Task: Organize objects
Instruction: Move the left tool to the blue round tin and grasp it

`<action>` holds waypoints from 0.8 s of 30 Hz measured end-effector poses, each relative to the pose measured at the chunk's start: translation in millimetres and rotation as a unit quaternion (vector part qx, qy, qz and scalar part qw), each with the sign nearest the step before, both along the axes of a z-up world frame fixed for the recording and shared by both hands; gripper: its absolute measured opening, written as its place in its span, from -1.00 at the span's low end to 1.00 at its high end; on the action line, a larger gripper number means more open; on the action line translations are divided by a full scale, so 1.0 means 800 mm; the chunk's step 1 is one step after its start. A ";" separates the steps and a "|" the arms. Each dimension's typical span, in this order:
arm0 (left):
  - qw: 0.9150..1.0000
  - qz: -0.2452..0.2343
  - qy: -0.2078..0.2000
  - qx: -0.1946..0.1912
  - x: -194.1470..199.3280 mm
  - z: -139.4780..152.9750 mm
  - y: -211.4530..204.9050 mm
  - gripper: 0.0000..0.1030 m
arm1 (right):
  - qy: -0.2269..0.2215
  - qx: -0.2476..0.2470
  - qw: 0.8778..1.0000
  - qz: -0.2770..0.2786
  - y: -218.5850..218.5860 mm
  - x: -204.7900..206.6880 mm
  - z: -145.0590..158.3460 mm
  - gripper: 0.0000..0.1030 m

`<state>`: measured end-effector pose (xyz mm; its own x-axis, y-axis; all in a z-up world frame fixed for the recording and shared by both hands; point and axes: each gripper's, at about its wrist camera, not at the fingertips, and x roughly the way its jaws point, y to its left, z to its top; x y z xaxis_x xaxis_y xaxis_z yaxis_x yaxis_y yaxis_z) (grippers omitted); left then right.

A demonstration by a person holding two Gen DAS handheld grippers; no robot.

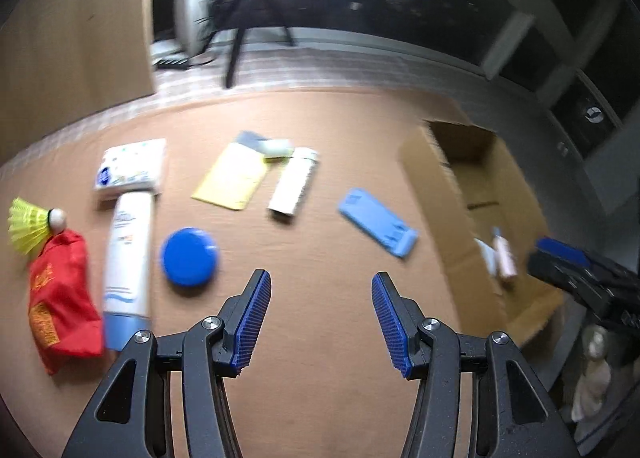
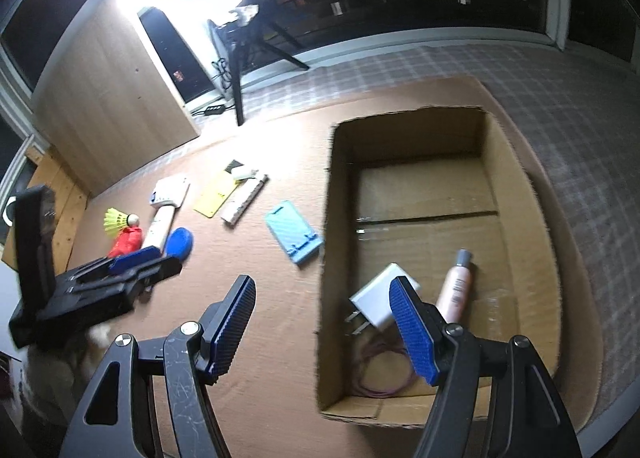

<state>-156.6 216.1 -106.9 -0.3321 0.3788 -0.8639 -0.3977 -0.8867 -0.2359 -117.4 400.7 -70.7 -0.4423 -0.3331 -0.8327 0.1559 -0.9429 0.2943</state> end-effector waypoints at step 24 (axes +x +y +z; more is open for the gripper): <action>0.995 0.081 -0.043 -0.039 -0.115 -0.081 -0.052 -0.07 | -0.013 -0.013 0.999 0.033 -0.051 -0.015 0.000 0.28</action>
<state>-248.6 174.3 -171.8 -0.3064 0.2575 -0.9164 -0.2301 -0.9542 -0.1912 -129.5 359.8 -70.6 -0.3962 -0.3823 -0.8348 0.2099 -0.9228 0.3230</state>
